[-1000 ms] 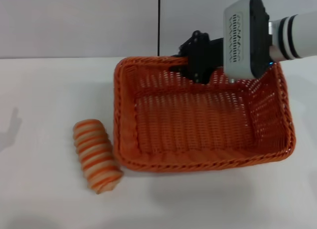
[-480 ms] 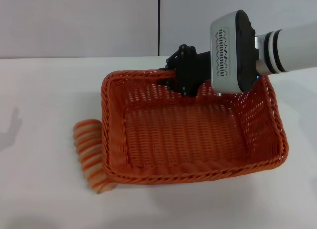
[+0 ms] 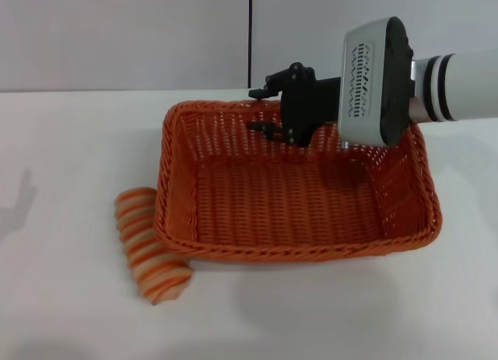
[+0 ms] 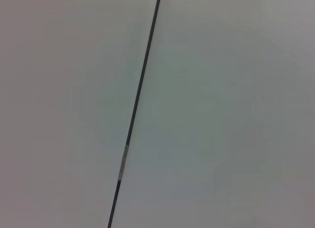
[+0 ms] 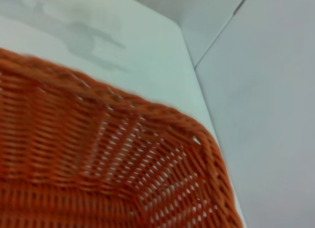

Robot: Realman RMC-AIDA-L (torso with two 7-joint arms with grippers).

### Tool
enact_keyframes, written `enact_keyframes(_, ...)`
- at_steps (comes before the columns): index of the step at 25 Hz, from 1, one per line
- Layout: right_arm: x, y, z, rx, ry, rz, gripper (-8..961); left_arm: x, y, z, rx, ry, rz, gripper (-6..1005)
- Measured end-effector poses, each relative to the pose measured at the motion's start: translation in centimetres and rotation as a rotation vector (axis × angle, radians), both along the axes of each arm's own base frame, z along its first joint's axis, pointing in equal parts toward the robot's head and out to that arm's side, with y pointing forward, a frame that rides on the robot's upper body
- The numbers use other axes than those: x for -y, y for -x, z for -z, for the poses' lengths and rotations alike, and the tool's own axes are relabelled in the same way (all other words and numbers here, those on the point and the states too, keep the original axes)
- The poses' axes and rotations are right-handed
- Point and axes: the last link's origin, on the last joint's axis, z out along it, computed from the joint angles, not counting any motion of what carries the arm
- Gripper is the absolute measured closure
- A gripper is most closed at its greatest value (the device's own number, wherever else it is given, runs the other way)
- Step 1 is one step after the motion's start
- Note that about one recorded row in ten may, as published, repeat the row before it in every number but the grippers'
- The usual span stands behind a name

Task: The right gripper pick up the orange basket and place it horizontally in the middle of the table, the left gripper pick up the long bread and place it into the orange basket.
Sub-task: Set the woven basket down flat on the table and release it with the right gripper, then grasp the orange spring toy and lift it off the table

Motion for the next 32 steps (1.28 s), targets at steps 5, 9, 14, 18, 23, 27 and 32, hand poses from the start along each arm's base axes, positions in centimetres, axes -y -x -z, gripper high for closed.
enact_keyframes(5, 0.5, 0.1, 0.4, -0.03, 0.016, 0.012, 500, -0.2, -0.1, 0.1, 0.0, 0.002, 0.004, 203)
enact_keyframes(9, 0.7, 0.1, 0.4, -0.038, 0.02, 0.013, 346, -0.2, -0.1, 0.1, -0.001, 0.003, 0.005, 203)
enact_keyframes(14, 1.2, 0.8, -0.3, -0.088, 0.001, 0.005, 253, -0.1, -0.1, 0.1, -0.001, 0.002, 0.0, 203)
enact_keyframes(18, 2.3, 2.1, -1.9, -0.17, -0.009, 0.014, 253, -0.1, 0.0, 0.1, -0.001, 0.001, -0.002, 203)
enact_keyframes(23, 4.5, 3.6, -6.2, -0.378, -0.078, 0.046, 253, 0.1, 0.2, -0.5, -0.009, -0.008, 0.005, 204)
enact_keyframes(27, 6.4, 2.3, -10.3, -0.556, -0.172, 0.129, 253, 0.2, 0.5, -1.4, 0.006, -0.004, 0.025, 204)
enact_keyframes(32, 8.1, -2.8, -14.8, -0.798, -0.311, 0.333, 253, 0.7, 0.9, -3.1, 0.074, 0.053, 0.084, 204)
